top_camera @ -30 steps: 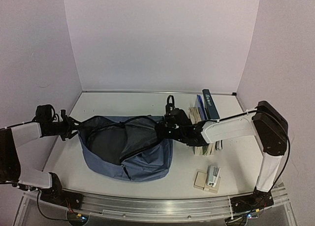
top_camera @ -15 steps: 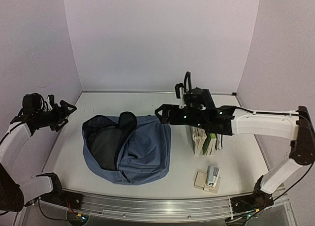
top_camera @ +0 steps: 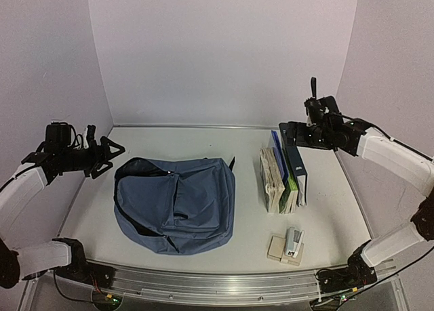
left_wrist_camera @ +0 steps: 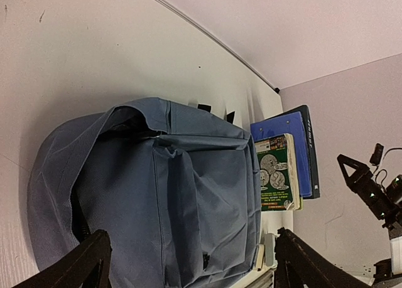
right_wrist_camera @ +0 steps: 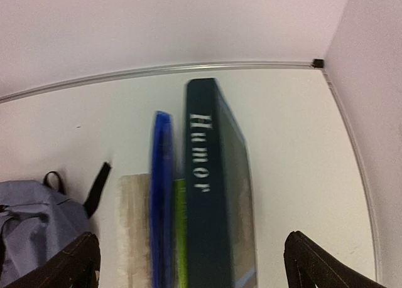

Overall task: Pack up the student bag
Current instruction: Pick up the book from the center of the board.

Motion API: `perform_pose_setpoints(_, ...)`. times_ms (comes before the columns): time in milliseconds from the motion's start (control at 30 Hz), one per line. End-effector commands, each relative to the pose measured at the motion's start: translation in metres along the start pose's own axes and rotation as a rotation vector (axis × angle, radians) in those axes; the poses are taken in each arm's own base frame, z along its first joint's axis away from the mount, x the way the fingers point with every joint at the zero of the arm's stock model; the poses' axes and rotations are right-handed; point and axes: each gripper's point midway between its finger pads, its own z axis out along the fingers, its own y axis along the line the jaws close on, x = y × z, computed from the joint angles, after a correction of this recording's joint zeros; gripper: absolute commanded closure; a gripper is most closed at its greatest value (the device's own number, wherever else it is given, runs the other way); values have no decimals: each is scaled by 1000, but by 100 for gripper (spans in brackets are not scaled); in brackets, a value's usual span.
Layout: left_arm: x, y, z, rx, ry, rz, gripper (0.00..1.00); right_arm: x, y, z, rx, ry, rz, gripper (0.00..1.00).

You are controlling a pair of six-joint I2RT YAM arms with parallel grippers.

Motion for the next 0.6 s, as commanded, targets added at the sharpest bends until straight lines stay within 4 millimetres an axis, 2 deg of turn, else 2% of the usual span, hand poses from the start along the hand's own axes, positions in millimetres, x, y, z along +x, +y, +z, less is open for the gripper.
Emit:
perform_pose_setpoints(0, -6, -9, 1, 39, -21, 14, 10, 10, -34, 12, 67, 71, -53, 2)
perform_pose_setpoints(100, -3, -6, 0, 30, -16, 11, 9, 13, -42, 21, 77, 92, -55, 2)
perform_pose_setpoints(267, 2, -2, 1, 25, -7, 5, 8, 22, -36, 35, 50, 140, -83, 2)
perform_pose_setpoints(567, 4, 3, 5, 16, 3, 1, 7, 31, -37, 55, 66, 183, -102, 2)
